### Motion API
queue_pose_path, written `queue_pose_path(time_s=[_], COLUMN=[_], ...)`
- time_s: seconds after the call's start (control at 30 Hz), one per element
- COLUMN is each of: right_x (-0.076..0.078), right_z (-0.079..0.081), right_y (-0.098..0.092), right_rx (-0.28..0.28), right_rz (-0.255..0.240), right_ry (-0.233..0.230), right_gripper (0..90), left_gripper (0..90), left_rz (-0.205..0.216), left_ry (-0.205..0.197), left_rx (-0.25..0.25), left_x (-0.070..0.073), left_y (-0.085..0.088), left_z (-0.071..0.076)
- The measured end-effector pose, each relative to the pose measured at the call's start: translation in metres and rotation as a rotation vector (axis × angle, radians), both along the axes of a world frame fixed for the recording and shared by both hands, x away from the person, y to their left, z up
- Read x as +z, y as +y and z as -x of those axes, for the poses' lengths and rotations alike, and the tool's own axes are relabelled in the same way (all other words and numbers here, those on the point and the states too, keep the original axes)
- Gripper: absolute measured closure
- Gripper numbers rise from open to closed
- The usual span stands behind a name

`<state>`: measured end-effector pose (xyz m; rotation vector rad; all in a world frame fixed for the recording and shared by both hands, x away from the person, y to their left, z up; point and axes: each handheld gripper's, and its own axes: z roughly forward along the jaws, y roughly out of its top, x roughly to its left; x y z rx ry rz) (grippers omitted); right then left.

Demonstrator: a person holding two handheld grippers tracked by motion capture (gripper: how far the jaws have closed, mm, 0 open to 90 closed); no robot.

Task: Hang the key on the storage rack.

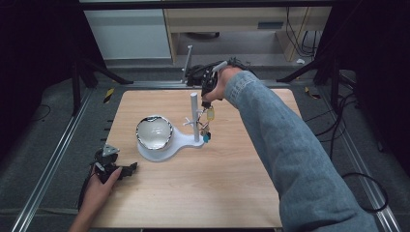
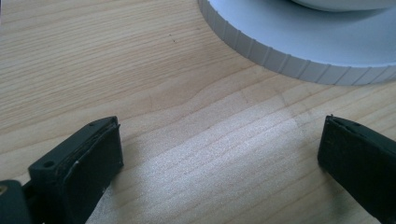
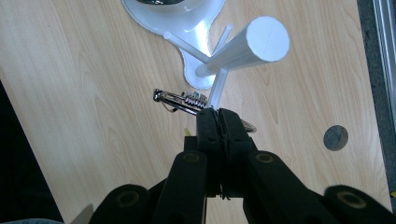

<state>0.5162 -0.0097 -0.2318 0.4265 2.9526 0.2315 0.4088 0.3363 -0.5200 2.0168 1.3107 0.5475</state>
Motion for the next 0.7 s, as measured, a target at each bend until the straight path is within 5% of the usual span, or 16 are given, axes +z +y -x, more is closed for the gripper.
queue_pose_path(time_s=[0.7], right_x=[-0.0083], right_z=[-0.0087], right_y=[-0.0046], right_rx=[-0.018], right_rz=[-0.007], right_ry=[0.015], right_gripper=[88.2], left_gripper=[0.0], left_rz=[0.000], left_ry=[0.000], left_rx=[0.000], left_x=[0.0000], left_y=[0.0000], left_z=[0.0000])
